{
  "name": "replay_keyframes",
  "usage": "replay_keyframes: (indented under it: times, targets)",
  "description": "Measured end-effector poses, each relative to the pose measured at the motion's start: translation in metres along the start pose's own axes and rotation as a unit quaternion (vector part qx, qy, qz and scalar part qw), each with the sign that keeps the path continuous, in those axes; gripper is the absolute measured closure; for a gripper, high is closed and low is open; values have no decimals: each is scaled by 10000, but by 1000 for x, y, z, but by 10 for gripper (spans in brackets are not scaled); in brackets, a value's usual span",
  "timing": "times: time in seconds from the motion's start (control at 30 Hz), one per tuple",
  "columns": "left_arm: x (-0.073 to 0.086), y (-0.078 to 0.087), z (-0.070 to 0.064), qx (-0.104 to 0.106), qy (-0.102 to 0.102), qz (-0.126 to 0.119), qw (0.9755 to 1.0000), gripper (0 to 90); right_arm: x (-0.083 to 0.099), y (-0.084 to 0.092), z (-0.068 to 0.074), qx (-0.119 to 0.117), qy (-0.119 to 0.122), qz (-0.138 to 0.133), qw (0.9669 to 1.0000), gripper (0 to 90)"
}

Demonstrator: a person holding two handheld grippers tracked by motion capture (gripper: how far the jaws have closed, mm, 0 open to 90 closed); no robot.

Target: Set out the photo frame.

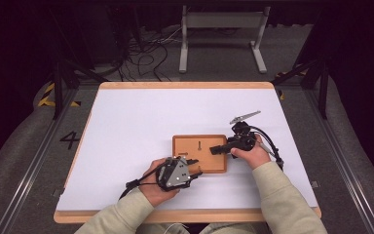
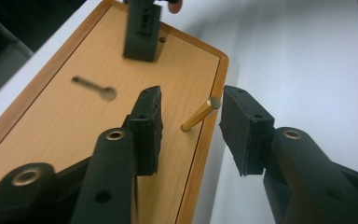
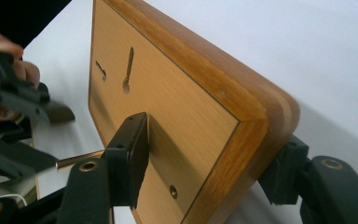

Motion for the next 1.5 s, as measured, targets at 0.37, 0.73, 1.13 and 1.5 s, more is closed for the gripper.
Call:
replay_keyframes:
  times: [0.37,0.73,1.13,1.5]
  targets:
    - [12,52,16,113,1239,-656,9901,538,13,15,20,302,789,-142,9963,474]
    - [29,71,29,-229,1523,-664,9858,543,30,26,42,845,1702,-57,9818,512]
    - [54,87,44,-641,1901,-628,9777,535,55,36,65,1218,2722,44,9545,601]
    - [85,80,54,-718,2235,-221,9718,516,69,42,74,1270,3066,127,9432,658]
Point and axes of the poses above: each handheld gripper's, and its own axes: y roughly backward along the jaws, x roughly out of its underside, z roughly to its left, the point moved 4 cm from there along -y, roughly forward along the jaws, and after that the axes turned 15 degrees about -y, right-handed, at the moved point
